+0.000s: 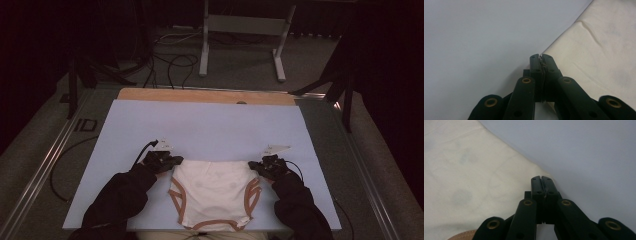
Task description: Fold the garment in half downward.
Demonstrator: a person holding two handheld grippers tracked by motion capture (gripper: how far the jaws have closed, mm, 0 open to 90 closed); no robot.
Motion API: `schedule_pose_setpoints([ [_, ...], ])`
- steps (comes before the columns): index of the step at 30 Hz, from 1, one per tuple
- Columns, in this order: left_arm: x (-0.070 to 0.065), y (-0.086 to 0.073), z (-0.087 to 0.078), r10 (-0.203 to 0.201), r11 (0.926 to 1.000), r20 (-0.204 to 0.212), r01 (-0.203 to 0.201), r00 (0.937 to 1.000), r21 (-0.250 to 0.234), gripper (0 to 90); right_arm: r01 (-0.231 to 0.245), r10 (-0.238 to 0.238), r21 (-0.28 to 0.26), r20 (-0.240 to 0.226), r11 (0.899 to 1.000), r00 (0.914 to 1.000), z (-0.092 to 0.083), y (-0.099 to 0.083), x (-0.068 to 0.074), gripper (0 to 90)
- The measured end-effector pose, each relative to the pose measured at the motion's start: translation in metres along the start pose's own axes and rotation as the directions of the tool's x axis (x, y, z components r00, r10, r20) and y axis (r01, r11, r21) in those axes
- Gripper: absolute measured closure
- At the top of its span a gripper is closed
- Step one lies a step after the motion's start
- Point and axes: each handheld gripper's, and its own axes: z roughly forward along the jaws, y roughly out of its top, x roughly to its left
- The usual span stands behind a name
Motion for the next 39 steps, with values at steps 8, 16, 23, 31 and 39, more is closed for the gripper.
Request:
schedule_pose_setpoints([
  [8, 0.016, 0.009, -0.001, -0.036, 0.9985, -0.05, 0.034, 0.9981, -0.042, 89.5, -0.01, 0.01, -0.027, 0.02, 1.0, 0.9997, 0.011, 0.024, -0.012, 89.9],
  [16, 0.034, 0.021, 0.009, -0.072, 0.9961, -0.096, 0.066, 0.9928, -0.059, 89.4, -0.055, 0.057, -0.03, 0.055, 0.998, 0.9969, 0.028, 0.042, -0.03, 89.9],
  [23, 0.043, 0.036, 0.016, -0.078, 0.9944, -0.12, 0.069, 0.9896, -0.08, 89.3, -0.113, 0.114, -0.027, 0.08, 0.993, 0.9902, 0.042, 0.046, -0.047, 89.8],
  [31, 0.055, 0.041, 0.029, -0.106, 0.9924, -0.14, 0.096, 0.9845, -0.076, 89.2, -0.14, 0.142, -0.03, 0.103, 0.99, 0.9844, 0.05, 0.051, -0.056, 89.7],
  [39, 0.062, 0.042, 0.041, -0.131, 0.991, -0.145, 0.126, 0.9807, -0.045, 89.0, -0.157, 0.157, -0.007, 0.109, 0.988, 0.9816, 0.059, 0.054, -0.061, 89.1],
])
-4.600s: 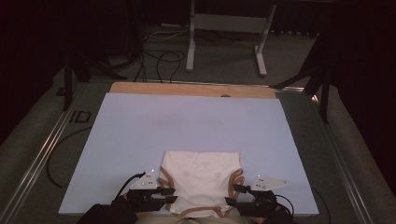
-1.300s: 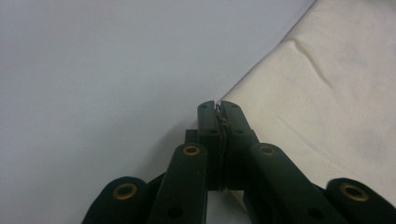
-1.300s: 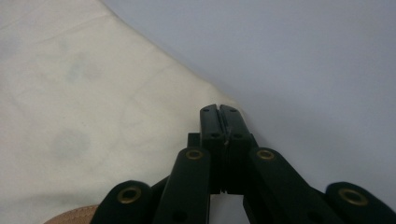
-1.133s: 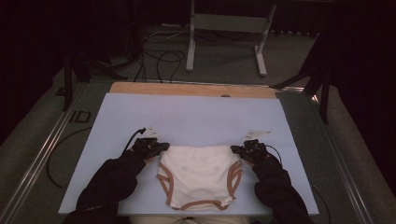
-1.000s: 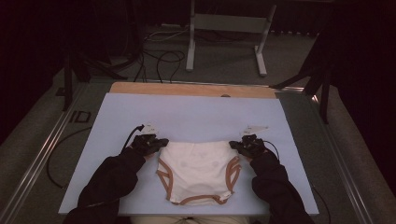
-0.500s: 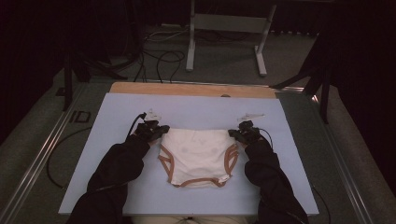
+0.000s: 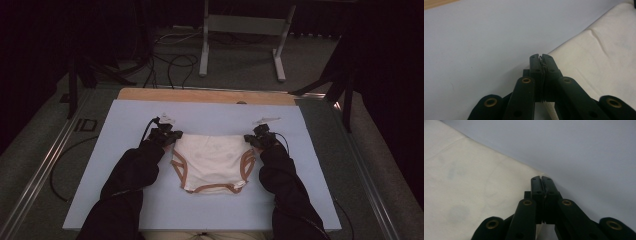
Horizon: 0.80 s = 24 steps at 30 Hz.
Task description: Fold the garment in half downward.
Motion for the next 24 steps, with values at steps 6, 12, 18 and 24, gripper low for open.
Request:
schedule_pose_setpoints([
  [6, 0.001, -0.003, 0.003, -0.02, 0.9998, -0.001, 0.02, 0.9998, 0.001, 86.6, -0.009, 0.009, 0.011, 0.002, 1.0, 1.0, 0.004, -0.001, 0.0, 80.2],
  [12, 0.002, 0.0, -0.008, -0.052, 0.997, -0.03, 0.05, 0.9982, -0.059, 54.3, -0.003, 0.002, -0.024, -0.041, 1.0, 0.9992, -0.006, 0.003, 0.004, 46.3],
  [18, -0.002, 0.001, -0.021, -0.052, 0.9921, 0.013, 0.053, 0.9986, -0.114, 38.7, -0.001, -0.004, -0.051, -0.103, 0.999, 0.9947, -0.015, 0.003, 0.011, 23.8],
  [24, -0.01, 0.0, -0.033, -0.024, 0.9894, 0.108, 0.039, 0.9939, -0.14, 14.8, 0.042, -0.051, -0.067, -0.127, 0.997, 0.9906, -0.027, 0.004, 0.027, 18.8],
])
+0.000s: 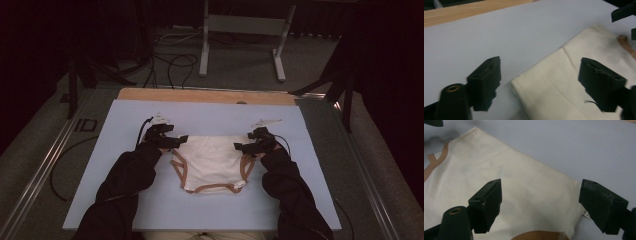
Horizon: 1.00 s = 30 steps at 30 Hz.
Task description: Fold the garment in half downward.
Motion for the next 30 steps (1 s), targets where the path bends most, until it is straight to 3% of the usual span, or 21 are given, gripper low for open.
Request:
schedule_pose_setpoints([
  [5, -0.012, 0.001, -0.006, 0.031, 0.9995, 0.015, -0.031, 0.9994, -0.003, 1.2, 0.02, -0.021, -0.026, -0.037, 0.999, 0.9991, -0.011, -0.001, 0.015, 17.9],
  [10, -0.023, 0.001, -0.018, 0.05, 0.9982, 0.043, -0.048, 0.9978, -0.037, 0.4, 0.041, -0.043, -0.036, -0.067, 0.998, 0.9968, -0.019, -0.007, 0.029, 18.5],
  [12, -0.029, 0.001, -0.022, 0.057, 0.9976, 0.035, -0.055, 0.9978, -0.043, 0.4, 0.056, -0.06, -0.047, -0.09, 0.997, 0.9942, -0.025, -0.012, 0.037, 18.5],
  [16, -0.043, -0.003, -0.034, 0.102, 0.9931, 0.074, -0.097, 0.992, -0.066, 0.4, 0.05, -0.056, -0.056, -0.118, 0.997, 0.9914, -0.033, -0.019, 0.047, 19.7],
  [18, -0.05, -0.006, -0.041, 0.113, 0.9915, 0.091, -0.107, 0.9893, -0.074, 0.7, 0.059, -0.067, -0.067, -0.131, 0.996, 0.9891, -0.038, -0.025, 0.053, 27.5],
  [20, -0.058, -0.01, -0.047, 0.125, 0.9901, 0.121, -0.116, 0.9847, -0.079, 0.9, 0.069, -0.079, -0.067, -0.154, 0.995, 0.985, -0.043, -0.031, 0.058, 46.4],
  [24, -0.074, -0.019, -0.058, 0.145, 0.9874, 0.167, -0.132, 0.9753, -0.087, 1.0, 0.119, -0.129, -0.064, -0.166, 0.991, 0.9777, -0.051, -0.045, 0.068, 68.6],
  [27, -0.085, -0.027, -0.065, 0.165, 0.9847, 0.185, -0.152, 0.9687, -0.086, 1.0, 0.12, -0.125, -0.043, -0.159, 0.992, 0.9793, -0.054, -0.055, 0.073, 89.1],
  [30, -0.091, -0.035, -0.068, 0.164, 0.9849, 0.198, -0.149, 0.9664, -0.087, 1.0, 0.12, -0.12, -0.008, -0.169, 0.993, 0.9782, -0.052, -0.062, 0.076, 90.0],
])
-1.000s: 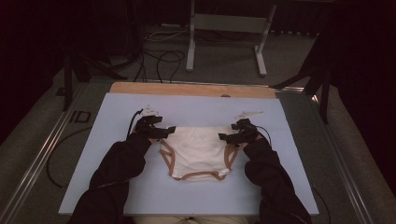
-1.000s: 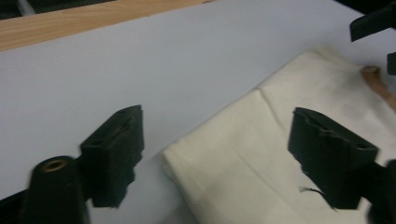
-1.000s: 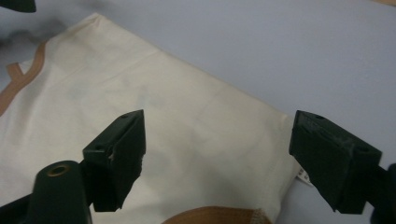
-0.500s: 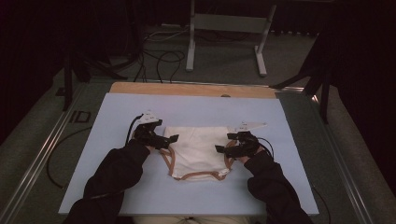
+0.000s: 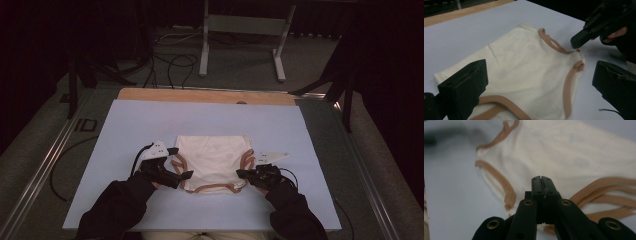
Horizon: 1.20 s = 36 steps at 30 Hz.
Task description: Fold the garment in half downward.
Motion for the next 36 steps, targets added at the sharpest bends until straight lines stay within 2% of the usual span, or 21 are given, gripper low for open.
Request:
schedule_pose_setpoints([
  [4, -0.006, -0.007, -0.002, -0.005, 1.0, 0.011, 0.006, 0.9999, -0.003, 1.0, 0.022, -0.022, 0.035, -0.008, 0.999, 0.9997, 0.005, -0.006, 0.008, 90.0],
  [12, -0.01, -0.016, -0.002, -0.013, 0.9999, 0.022, 0.013, 0.9997, 0.011, 1.0, 0.019, -0.018, 0.099, -0.015, 0.995, 0.9997, 0.014, -0.023, 0.013, 90.0],
  [15, -0.011, -0.019, -0.001, -0.011, 0.9997, 0.025, 0.01, 0.9996, 0.023, 1.0, 0.007, -0.005, 0.087, -0.016, 0.996, 0.9999, 0.014, -0.027, 0.013, 90.0],
  [22, -0.014, -0.022, 0.001, 0.016, 0.9998, 0.021, -0.016, 0.9996, 0.009, 1.0, 0.011, -0.01, 0.072, -0.013, 0.997, 0.9999, 0.015, -0.028, 0.014, 89.7],
  [25, -0.015, -0.021, 0.0, 0.02, 0.9998, 0.021, -0.02, 0.9996, 0.003, 1.0, 0.01, -0.009, 0.046, -0.017, 0.999, 0.9998, 0.01, -0.026, 0.014, 78.5],
  [26, -0.015, -0.021, -0.001, 0.022, 0.9998, 0.019, -0.022, 0.9996, 0.0, 1.0, 0.005, -0.004, 0.033, -0.022, 0.999, 0.9998, 0.008, -0.024, 0.014, 69.7],
  [28, -0.015, -0.022, -0.001, 0.023, 0.9997, 0.015, -0.023, 0.9996, -0.003, 1.0, 0.005, -0.005, 0.005, -0.035, 1.0, 0.9994, 0.004, -0.02, 0.014, 59.9],
  [30, -0.014, -0.022, -0.001, 0.024, 0.9997, 0.013, -0.024, 0.9996, 0.001, 1.0, -0.001, 0.0, -0.014, -0.049, 1.0, 0.9988, 0.001, -0.017, 0.014, 43.8],
  [32, -0.014, -0.023, -0.002, 0.023, 0.9997, 0.009, -0.023, 0.9997, -0.001, 1.0, -0.002, -0.001, -0.034, -0.082, 0.999, 0.9967, -0.001, -0.015, 0.014, 28.9],
  [36, -0.014, -0.025, -0.003, 0.017, 0.9999, 0.007, -0.016, 0.9998, -0.004, 1.0, -0.019, 0.013, -0.065, -0.102, 0.998, 0.9948, -0.002, -0.012, 0.011, 14.1],
])
